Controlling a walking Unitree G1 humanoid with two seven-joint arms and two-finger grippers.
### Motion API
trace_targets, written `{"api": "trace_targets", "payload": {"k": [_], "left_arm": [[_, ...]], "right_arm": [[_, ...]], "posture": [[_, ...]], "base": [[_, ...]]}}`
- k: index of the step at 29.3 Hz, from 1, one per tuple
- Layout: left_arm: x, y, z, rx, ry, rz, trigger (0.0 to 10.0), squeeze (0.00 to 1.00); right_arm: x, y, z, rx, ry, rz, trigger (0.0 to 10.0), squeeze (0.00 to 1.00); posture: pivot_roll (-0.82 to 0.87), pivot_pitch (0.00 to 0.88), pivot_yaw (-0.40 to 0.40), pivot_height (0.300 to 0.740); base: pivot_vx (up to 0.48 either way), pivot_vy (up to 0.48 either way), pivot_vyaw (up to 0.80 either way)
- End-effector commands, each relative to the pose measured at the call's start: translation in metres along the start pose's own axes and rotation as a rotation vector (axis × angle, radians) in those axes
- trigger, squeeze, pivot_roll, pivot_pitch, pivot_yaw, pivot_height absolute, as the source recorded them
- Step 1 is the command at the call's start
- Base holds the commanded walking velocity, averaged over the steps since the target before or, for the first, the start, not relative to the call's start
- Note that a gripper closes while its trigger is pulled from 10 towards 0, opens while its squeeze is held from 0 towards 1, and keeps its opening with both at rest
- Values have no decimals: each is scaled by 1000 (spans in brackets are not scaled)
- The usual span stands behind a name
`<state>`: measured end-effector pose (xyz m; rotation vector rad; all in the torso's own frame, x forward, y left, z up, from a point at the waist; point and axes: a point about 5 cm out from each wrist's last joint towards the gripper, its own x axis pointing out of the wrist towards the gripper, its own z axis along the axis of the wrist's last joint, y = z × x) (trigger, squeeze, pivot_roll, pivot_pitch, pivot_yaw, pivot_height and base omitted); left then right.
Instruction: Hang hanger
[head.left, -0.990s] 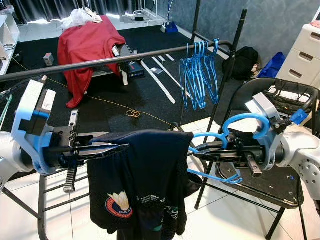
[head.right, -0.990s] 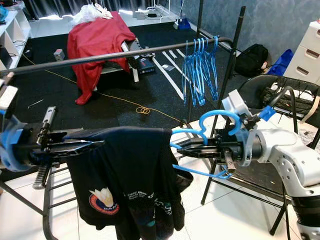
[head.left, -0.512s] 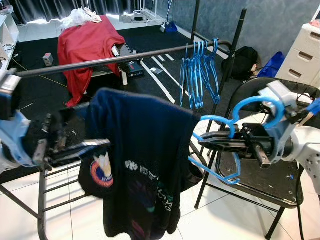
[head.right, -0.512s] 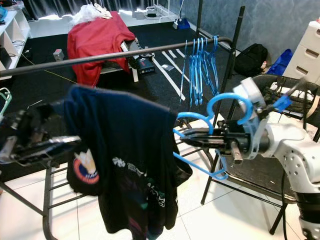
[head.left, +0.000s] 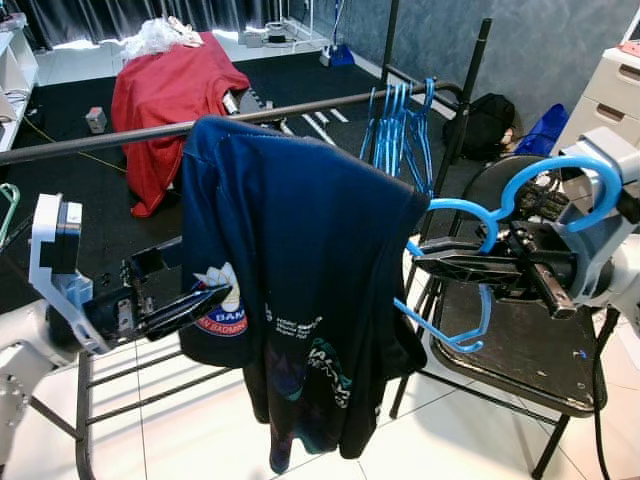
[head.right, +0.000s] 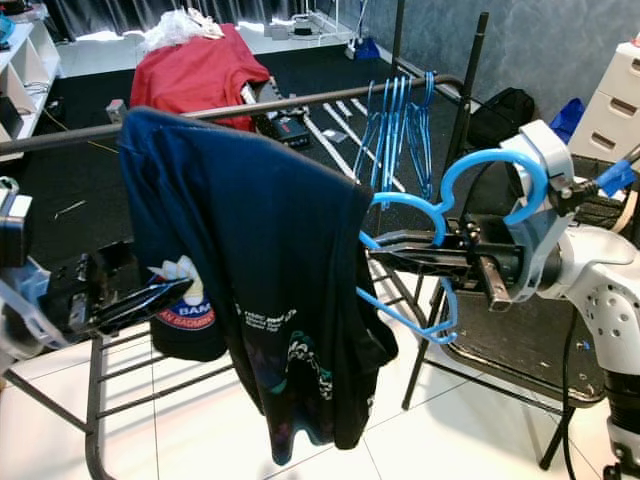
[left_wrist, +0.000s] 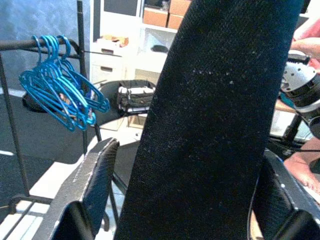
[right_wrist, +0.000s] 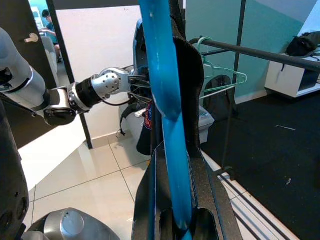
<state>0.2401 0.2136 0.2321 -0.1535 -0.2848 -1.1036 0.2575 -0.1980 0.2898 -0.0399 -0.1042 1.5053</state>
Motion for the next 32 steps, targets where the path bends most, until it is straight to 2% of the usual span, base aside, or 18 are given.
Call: {"api": "trace_targets", "payload": {"k": [1, 6, 9, 11, 12, 14, 17, 19, 21, 22, 24, 25, 26, 28, 29, 30, 31, 32], "left_arm": [[0, -1, 1, -10, -18, 1, 0, 0], [-3, 2, 2, 4, -24, 23, 0, 0], [-10, 10, 8, 45, -36, 97, 0, 0], [-10, 10, 8, 45, -36, 97, 0, 0], [-17, 21, 12, 83, -53, 197, 0, 0], [-24, 31, 17, 118, -73, 287, 0, 0], [-42, 51, 31, 165, -125, 462, 0, 0], [-42, 51, 31, 165, -125, 462, 0, 0], [-47, 55, 35, 175, -138, 507, 0, 0], [-56, 63, 43, 196, -183, 593, 0, 0], [-56, 63, 43, 196, -183, 593, 0, 0], [-63, 67, 49, 209, -217, 651, 0, 0], [-63, 67, 49, 209, -217, 651, 0, 0], [-79, 79, 58, 228, -296, 833, 0, 0], [-79, 79, 58, 228, -296, 833, 0, 0], [-86, 83, 57, 225, -317, 922, 0, 0], [-86, 83, 57, 225, -317, 922, 0, 0], [-91, 86, 55, 222, -329, 979, 0, 0]], "right_arm": [[1, 3, 7, -34, -18, 7, 0, 0], [0, 2, 6, -30, -14, -9, 0, 0], [-5, -3, 0, -20, 10, -65, 0, 0], [-5, -3, 0, -20, 10, -65, 0, 0], [-11, -5, -9, -1, 52, -116, 0, 0], [-17, -7, -18, 21, 101, -154, 0, 0], [-29, -6, -38, 69, 217, -225, 0, 0], [-29, -6, -38, 69, 217, -225, 0, 0], [-33, -5, -44, 83, 247, -239, 0, 0], [-38, -2, -58, 118, 315, -259, 0, 0], [-38, -2, -58, 118, 315, -259, 0, 0], [-42, 1, -67, 142, 363, -271, 0, 0], [-42, 1, -67, 142, 363, -271, 0, 0], [-49, 15, -108, 258, 559, -267, 0, 0], [-49, 15, -108, 258, 559, -267, 0, 0], [-57, 27, -134, 315, 703, -256, 0, 0], [-57, 27, -134, 315, 703, -256, 0, 0], [-63, 36, -151, 348, 800, -241, 0, 0]], "posture": [[-74, 46, -8, 740], [-72, 49, -7, 740], [-72, 53, -6, 740], [-72, 53, -6, 740], [-72, 55, -8, 740], [-72, 55, -8, 740], [-72, 55, -8, 740], [-72, 55, -8, 740], [-72, 55, -8, 740], [-77, 58, -10, 740], [-77, 58, -10, 740], [-77, 58, -10, 740], [-77, 58, -10, 740], [-77, 58, -10, 740], [-77, 58, -10, 740], [-75, 60, -13, 740], [-75, 60, -13, 740], [-75, 60, -13, 740]], "base": [[0, 0, 0], [0, 0, 0], [0, 0, 0], [0, 0, 0], [0, 0, 0], [0, 0, 0], [0, 0, 0], [0, 0, 0], [0, 0, 0], [0, 0, 0], [0, 0, 0], [0, 0, 0], [0, 0, 0], [0, 0, 0], [0, 0, 0], [0, 0, 0], [0, 0, 0], [0, 0, 0]]}}
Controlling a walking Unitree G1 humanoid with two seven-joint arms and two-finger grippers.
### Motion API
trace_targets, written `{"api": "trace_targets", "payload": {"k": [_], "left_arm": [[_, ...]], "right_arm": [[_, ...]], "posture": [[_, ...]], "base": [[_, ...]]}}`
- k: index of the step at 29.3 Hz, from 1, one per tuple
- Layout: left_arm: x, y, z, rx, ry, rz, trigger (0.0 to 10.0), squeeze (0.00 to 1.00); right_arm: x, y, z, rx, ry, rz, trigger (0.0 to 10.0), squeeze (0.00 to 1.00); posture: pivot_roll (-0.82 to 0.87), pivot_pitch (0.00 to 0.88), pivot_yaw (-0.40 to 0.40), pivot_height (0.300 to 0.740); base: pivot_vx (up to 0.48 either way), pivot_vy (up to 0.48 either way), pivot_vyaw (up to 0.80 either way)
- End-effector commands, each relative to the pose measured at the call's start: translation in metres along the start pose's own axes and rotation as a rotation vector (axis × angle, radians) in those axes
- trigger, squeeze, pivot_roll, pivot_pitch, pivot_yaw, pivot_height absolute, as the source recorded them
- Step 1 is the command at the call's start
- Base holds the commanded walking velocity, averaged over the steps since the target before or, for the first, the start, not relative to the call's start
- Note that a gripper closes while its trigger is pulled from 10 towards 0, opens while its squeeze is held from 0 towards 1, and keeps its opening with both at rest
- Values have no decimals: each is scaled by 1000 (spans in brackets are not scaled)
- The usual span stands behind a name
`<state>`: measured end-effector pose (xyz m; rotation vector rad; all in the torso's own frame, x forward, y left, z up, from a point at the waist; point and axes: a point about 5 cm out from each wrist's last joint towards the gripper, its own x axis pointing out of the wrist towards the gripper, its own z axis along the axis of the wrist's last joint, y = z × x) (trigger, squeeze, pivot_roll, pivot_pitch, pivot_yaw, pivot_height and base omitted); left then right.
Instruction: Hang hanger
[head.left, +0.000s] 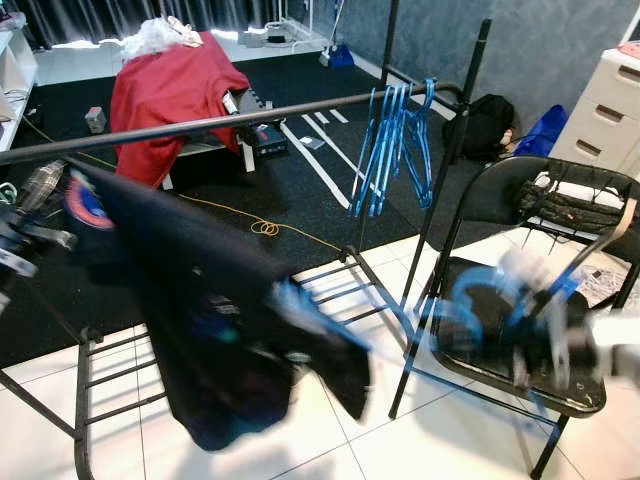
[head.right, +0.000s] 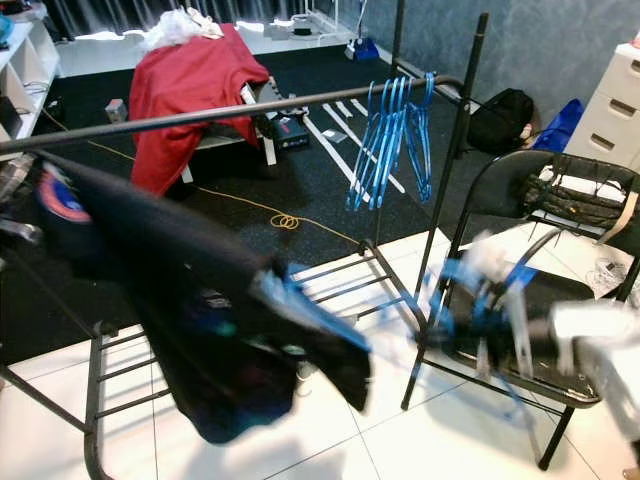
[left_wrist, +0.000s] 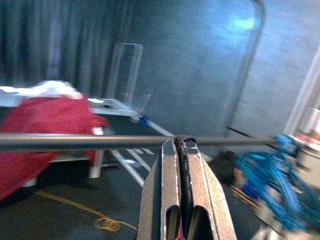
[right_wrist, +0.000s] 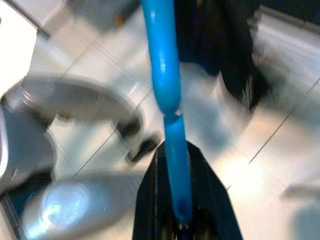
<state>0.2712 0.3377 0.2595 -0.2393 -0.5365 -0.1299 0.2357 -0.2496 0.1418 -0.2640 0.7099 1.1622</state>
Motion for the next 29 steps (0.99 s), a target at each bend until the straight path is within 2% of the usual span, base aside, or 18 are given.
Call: {"api": "trace_targets", "payload": {"k": [1, 4, 6, 9, 10, 11, 12, 13, 14, 15, 16, 17, 18, 22, 24, 25, 26, 29], "left_arm": [[-1, 6, 2, 16, -17, 58, 0, 0], [-8, 9, -10, -15, -1, 116, 0, 0], [-17, -3, -24, -77, 45, 76, 0, 0], [-20, -9, -28, -101, 63, 47, 0, 0], [-24, -25, -37, -110, 121, -49, 0, 0], [-32, -44, -53, -97, 221, -161, 1059, 0], [-32, -44, -53, -97, 221, -161, 1059, 0], [-44, -61, -74, -62, 333, -238, 4275, 0], [-53, -72, -87, -40, 405, -287, 5529, 0], [-53, -72, -87, -40, 405, -287, 5529, 0], [-65, -78, -105, -23, 469, -260, 7373, 0], [-65, -78, -105, -23, 469, -260, 7373, 0], [-76, -80, -121, -10, 519, -191, 10000, 0], [-109, -77, -156, 78, 619, 42, 10000, 0], [-109, -77, -156, 78, 619, 42, 10000, 0], [-127, -76, -167, 108, 663, 136, 10000, 0], [-159, -75, -182, 173, 751, 268, 10000, 0], [-174, -73, -187, 183, 784, 325, 10000, 0]], "right_arm": [[2, 1, -9, -21, 81, -8, 0, 0], [9, -1, -25, 45, 82, -37, 0, 0], [10, -15, -6, 51, -138, -167, 0, 0], [9, -21, 5, 49, -234, -216, 0, 0], [6, -32, 19, 97, -375, -307, 0, 0], [7, -40, 28, 129, -464, -385, 0, 0], [7, -40, 28, 129, -464, -385, 0, 0], [13, -45, 28, 141, -489, -442, 0, 0], [18, -47, 28, 143, -497, -475, 0, 0], [18, -47, 28, 143, -497, -475, 0, 0], [30, -46, 19, 178, -490, -487, 0, 0], [30, -46, 19, 178, -490, -487, 0, 0], [44, -43, 8, 207, -458, -488, 0, 0], [73, -34, -24, 318, -405, -531, 0, 0], [73, -34, -24, 318, -405, -531, 0, 0], [80, -30, -38, 356, -391, -561, 0, 0], [87, -24, -65, 420, -362, -639, 0, 0], [88, -21, -77, 442, -337, -683, 0, 0]], "posture": [[-75, 60, -13, 740], [-69, 64, -14, 740], [-70, 66, -11, 740], [-70, 66, -11, 740], [-70, 66, -11, 740], [-70, 66, -9, 740], [-70, 66, -9, 740], [-64, 63, -10, 740], [-64, 63, -10, 740], [-64, 63, -10, 740], [-59, 59, -12, 740], [-59, 59, -12, 740], [-49, 58, -14, 740], [-37, 52, -17, 740], [-37, 52, -17, 740], [-29, 39, -16, 740], [-27, 34, -16, 740], [-18, 23, -19, 740]], "base": [[0, 0, 0], [0, 0, 0], [0, 0, 0], [0, 0, 0], [0, 0, 0], [0, 0, 0], [0, 0, 0], [0, 0, 0], [0, 0, 0], [0, 0, 0], [0, 0, 563], [0, 0, 563], [0, 0, 638], [0, 0, 653], [0, 0, 663], [0, 0, 663], [0, 0, 663], [0, 0, 663]]}}
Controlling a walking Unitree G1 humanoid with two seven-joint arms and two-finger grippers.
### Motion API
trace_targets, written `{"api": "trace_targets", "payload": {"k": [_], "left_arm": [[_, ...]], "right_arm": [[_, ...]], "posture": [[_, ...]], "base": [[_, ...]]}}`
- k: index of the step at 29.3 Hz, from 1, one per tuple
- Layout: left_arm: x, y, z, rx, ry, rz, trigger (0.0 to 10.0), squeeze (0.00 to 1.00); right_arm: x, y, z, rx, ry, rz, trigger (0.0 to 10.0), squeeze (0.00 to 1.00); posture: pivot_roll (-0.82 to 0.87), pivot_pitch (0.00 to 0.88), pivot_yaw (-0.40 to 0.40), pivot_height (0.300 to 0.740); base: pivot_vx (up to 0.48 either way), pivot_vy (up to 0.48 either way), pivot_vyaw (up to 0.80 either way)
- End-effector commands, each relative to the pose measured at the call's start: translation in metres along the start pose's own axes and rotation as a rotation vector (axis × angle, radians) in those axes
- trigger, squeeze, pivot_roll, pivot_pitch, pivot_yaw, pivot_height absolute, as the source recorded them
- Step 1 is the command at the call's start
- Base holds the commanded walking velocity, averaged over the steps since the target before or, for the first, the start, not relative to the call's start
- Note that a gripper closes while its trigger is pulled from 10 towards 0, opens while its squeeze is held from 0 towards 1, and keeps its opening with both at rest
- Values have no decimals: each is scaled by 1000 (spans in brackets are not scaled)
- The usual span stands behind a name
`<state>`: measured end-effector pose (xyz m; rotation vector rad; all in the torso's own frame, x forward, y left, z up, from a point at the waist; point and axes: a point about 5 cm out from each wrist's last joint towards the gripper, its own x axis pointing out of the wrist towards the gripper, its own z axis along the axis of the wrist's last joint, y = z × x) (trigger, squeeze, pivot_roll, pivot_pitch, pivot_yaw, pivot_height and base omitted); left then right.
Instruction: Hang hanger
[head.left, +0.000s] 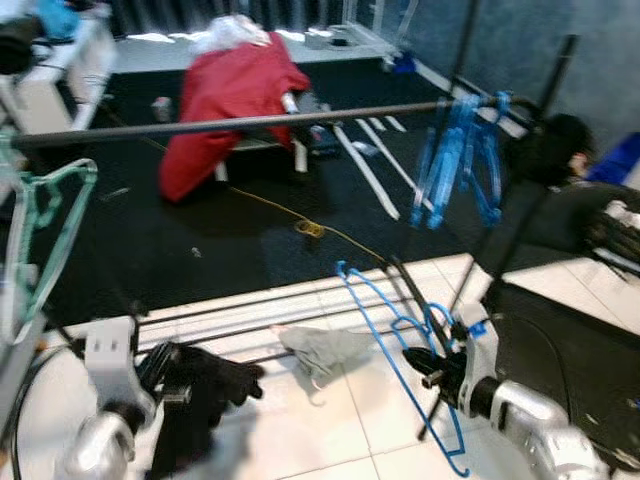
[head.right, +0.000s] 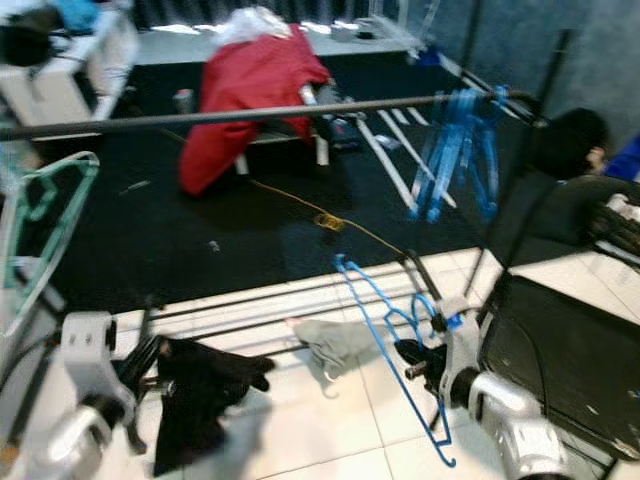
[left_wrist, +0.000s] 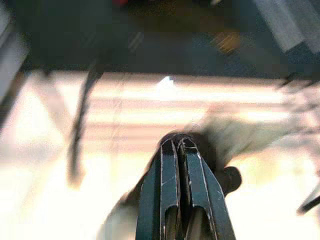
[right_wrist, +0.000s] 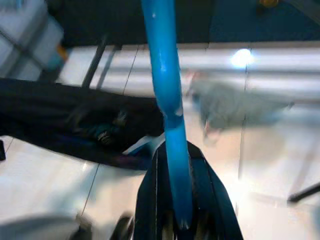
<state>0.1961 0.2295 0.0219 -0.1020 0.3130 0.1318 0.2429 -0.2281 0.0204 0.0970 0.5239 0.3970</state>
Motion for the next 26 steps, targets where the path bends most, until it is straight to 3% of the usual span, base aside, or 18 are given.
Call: {"api": "trace_targets", "payload": {"k": [1, 2, 5, 9, 16, 22, 26], "left_arm": [[-1, 1, -3, 26, -13, 36, 10000, 0], [-4, 2, -10, 33, 7, 52, 10000, 0], [-9, 4, -19, -46, 28, 82, 10000, 0], [-11, 2, -22, -71, 29, 85, 10000, 0], [4, -11, -21, -36, 6, 37, 10000, 0], [6, -10, -21, -36, 1, 43, 10000, 0], [18, -11, -18, -37, -5, 28, 10000, 0]], "right_arm": [[-5, -8, -5, -9, -14, -74, 0, 0], [-7, -10, -11, 2, -8, -100, 0, 0], [-13, -18, -20, 88, -32, -186, 0, 0], [-14, -22, -21, 106, -46, -204, 0, 0], [-2, -27, -18, 92, -47, -228, 0, 0], [0, -27, -18, 90, -51, -233, 0, 0], [9, -28, -13, 94, -51, -244, 0, 0]], "posture": [[-18, 16, -20, 740], [-18, 16, -20, 740], [-13, 6, -17, 740], [-9, 0, -17, 740], [-2, 0, -32, 740], [-3, 0, -31, 740], [-6, 0, -29, 740]], "base": [[0, 0, 663], [0, 0, 663], [0, 0, 644], [0, 0, 645], [0, 0, 654], [0, 0, 650], [0, 0, 652]]}}
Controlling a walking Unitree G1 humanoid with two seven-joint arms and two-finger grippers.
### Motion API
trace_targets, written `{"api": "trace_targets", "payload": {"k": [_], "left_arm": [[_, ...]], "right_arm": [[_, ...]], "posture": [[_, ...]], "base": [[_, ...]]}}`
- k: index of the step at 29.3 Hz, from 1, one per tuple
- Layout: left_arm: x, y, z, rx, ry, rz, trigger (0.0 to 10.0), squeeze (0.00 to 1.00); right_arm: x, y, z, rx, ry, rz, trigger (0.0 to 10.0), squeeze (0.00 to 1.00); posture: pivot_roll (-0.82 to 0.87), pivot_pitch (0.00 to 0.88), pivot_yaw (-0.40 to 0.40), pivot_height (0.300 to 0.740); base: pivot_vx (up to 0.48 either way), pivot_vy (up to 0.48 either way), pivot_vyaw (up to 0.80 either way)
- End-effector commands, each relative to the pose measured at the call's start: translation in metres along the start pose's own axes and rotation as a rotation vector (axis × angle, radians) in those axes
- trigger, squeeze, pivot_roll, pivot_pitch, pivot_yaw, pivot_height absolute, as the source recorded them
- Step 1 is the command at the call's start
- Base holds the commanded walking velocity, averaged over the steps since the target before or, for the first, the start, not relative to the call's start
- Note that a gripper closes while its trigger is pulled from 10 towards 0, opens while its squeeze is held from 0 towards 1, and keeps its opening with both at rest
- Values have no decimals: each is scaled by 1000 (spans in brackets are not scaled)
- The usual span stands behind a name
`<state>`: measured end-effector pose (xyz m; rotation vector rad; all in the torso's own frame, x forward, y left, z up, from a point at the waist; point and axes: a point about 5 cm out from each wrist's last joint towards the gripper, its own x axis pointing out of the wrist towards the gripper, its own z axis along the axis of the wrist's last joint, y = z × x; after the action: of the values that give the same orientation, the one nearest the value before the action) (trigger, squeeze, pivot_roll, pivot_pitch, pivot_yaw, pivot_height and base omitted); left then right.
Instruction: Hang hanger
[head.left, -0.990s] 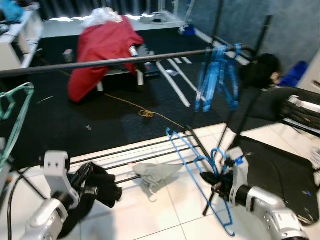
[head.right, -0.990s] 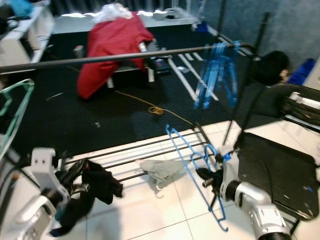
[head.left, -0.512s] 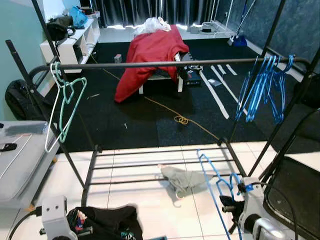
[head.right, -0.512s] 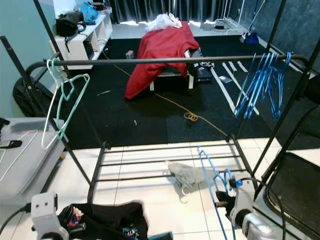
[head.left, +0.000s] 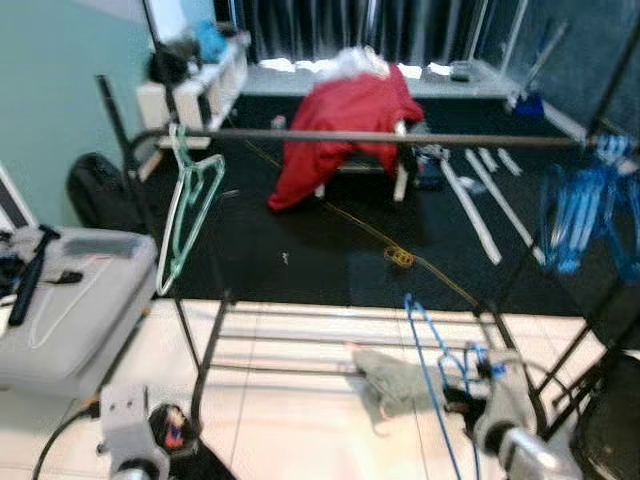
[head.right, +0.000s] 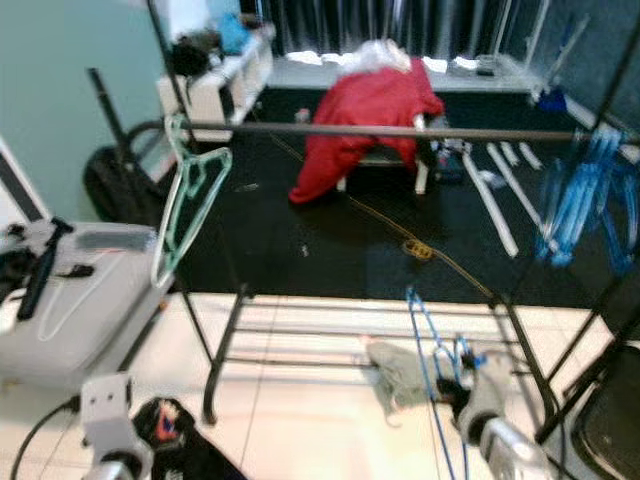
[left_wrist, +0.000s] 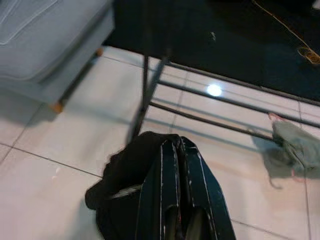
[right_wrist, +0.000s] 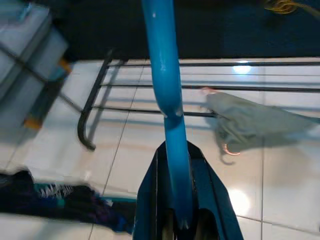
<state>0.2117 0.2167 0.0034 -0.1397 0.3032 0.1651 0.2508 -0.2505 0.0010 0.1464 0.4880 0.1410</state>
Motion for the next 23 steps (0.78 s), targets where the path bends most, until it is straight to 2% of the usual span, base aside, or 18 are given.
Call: {"api": "trace_targets", "payload": {"k": [1, 5, 10, 14, 23], "left_arm": [[-1, 3, -4, 6, 3, 2, 10000, 0], [7, 3, -3, 6, -9, 13, 10000, 0], [9, 4, -3, -7, -9, 38, 10000, 0], [14, 0, 0, 10, -30, 38, 10000, 0], [18, 4, 9, 35, -72, 37, 10000, 0]], "right_arm": [[2, -1, 0, -11, 10, -13, 0, 0], [6, -3, 2, -12, 13, -15, 0, 0], [7, -4, 4, -15, 18, -10, 0, 0], [8, -7, 8, -23, 22, -4, 0, 0], [6, -14, 9, -12, 15, -22, 0, 0]], "posture": [[-6, 0, -29, 740], [-5, 0, -50, 740], [-8, 0, -55, 740], [-11, 0, -58, 740], [-14, 0, -50, 740]], "base": [[0, 0, 656], [0, 0, 656], [0, 0, 651], [0, 0, 655], [0, 0, 653]]}}
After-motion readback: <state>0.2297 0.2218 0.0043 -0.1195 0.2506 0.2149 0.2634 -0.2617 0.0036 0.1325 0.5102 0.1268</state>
